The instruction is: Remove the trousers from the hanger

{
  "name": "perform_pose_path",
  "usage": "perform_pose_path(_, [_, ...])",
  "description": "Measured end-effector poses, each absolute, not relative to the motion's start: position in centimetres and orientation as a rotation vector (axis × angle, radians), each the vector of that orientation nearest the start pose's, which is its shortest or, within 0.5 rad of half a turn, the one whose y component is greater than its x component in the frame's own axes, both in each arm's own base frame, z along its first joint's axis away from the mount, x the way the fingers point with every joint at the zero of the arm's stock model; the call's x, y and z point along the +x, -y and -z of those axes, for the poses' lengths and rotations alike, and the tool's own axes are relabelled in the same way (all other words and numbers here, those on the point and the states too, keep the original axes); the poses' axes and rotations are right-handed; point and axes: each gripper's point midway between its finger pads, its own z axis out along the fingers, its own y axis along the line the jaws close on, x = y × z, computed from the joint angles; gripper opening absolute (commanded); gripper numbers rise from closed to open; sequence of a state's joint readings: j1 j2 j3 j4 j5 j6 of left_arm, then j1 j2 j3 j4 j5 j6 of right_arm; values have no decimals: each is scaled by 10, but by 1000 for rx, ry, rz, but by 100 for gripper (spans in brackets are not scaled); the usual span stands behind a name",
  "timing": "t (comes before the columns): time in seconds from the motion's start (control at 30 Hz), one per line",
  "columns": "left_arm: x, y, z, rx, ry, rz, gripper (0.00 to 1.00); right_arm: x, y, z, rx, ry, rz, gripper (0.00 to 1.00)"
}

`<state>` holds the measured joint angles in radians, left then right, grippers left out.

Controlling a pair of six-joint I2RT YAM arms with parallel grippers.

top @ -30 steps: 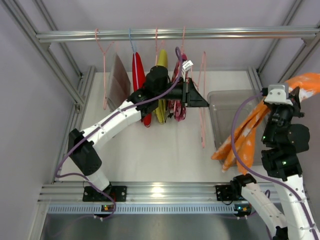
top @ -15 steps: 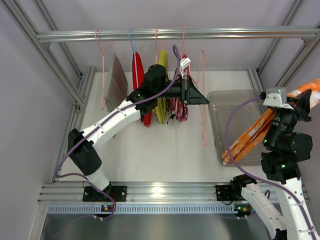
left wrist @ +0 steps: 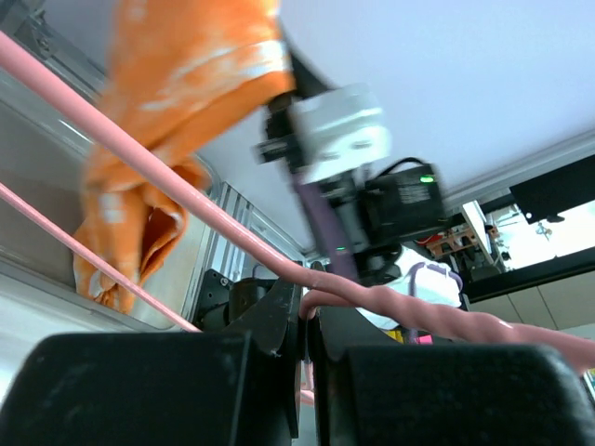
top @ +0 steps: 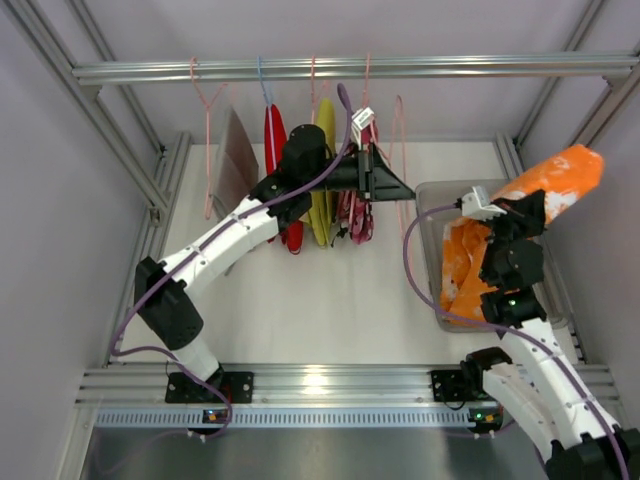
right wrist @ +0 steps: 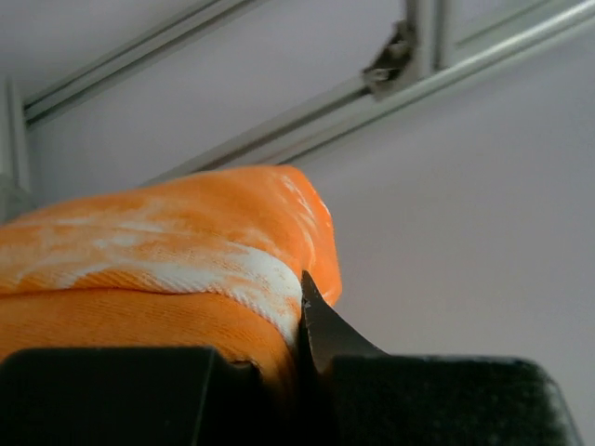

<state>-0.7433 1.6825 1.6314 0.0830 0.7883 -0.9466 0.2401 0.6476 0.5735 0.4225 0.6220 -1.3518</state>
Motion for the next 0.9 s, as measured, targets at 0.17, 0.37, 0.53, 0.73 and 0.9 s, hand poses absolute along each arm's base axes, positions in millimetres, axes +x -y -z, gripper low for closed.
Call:
perform_pose_path(0.17, [254,424,-407,548,-1823,1849,0,309,64,-317,-633,-1431,1275,0])
perform_pose_path(0.37, [267,418,-407,511,-1821,1844,0,337,61,-294,-627,-1522,1195,0])
perform_pose_path(0.53, [266,418,-405,534,-1815,1838,0,328,57,-281,-659,-1618,1089,1])
perform_pose_path(0.73, [263,418,-404,582,-1797,1827,0,287,42,-237,-840,-1776,878,41])
perform_pose_path(0.9, [260,418,-403,613,-1789,1825,0,246,16,-221,-976,-1868,610,93])
